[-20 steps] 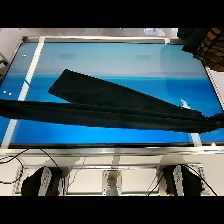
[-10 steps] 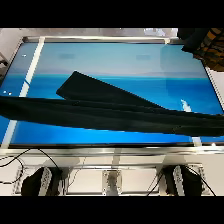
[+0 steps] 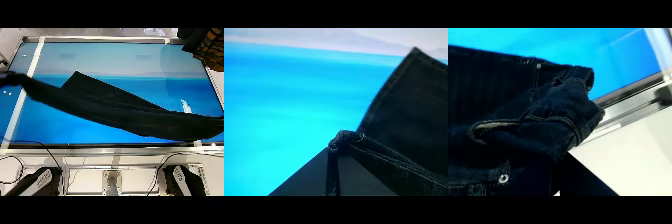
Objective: Fold the clothes and pants, and hang the long-sleeved shirts on hangers.
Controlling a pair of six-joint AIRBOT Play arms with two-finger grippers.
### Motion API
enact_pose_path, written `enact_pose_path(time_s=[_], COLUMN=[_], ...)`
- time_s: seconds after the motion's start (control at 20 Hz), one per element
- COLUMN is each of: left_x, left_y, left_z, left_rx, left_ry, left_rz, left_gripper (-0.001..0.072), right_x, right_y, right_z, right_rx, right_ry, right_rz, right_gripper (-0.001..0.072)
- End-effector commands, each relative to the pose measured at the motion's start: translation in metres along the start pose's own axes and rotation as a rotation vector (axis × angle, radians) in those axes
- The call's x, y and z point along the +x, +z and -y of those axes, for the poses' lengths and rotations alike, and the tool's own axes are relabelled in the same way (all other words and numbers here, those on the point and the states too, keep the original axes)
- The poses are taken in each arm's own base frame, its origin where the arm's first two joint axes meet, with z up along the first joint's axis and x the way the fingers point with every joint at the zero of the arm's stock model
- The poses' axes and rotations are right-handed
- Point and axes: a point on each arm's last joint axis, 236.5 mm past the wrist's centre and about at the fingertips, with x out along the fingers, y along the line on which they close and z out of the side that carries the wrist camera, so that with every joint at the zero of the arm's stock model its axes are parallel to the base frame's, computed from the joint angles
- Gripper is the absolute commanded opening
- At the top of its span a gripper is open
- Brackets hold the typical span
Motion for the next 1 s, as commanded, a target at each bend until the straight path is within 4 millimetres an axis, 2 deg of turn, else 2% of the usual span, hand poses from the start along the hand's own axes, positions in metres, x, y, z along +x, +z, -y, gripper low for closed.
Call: enact_pose_path(time_s=[0.0, 0.1, 0.2, 0.3, 0.4, 0.55, 0.7, 0.8, 0.95], left_x=[0.077, 0.118, 0.149, 0.167, 0.171, 0.153, 0.115, 0.085, 0.051], left_y=[0.02, 0.023, 0.014, 0.001, -0.007, -0.009, -0.004, 0.004, 0.015], left_z=[0.034, 0.033, 0.024, 0.02, 0.016, -0.002, -0.024, -0.035, -0.038], left_rx=[0.056, 0.052, 0.061, 0.067, 0.064, 0.094, 0.137, 0.188, 0.212], left_ry=[-0.061, -0.023, 0.025, 0.037, 0.04, 0.095, 0.178, 0.221, 0.236], left_rz=[-0.062, -0.12, -0.202, -0.269, -0.299, -0.337, -0.372, -0.384, -0.373], left_gripper=[0.0032, 0.0032, 0.0033, 0.0033, 0.0033, 0.0033, 0.0033, 0.0033, 0.0033], right_x=[0.029, 0.044, 0.059, 0.071, 0.076, 0.07, 0.051, 0.036, 0.016], right_y=[-0.003, -0.002, 0.002, 0.01, 0.016, 0.007, -0.019, -0.024, -0.032], right_z=[-0.005, -0.003, 0.002, 0.003, 0.004, 0.008, 0.005, 0.005, 0.004], right_rx=[0.006, 0.021, 0.053, 0.07, 0.072, 0.073, 0.08, 0.077, 0.085], right_ry=[0.035, 0.032, 0.012, 0.01, 0.008, -0.013, -0.003, -0.009, -0.016], right_rz=[-0.132, -0.186, -0.219, -0.22, -0.209, -0.233, -0.301, -0.27, -0.223], right_gripper=[0.0029, 0.0029, 0.003, 0.0029, 0.0029, 0.0029, 0.0029, 0.0029, 0.0029])
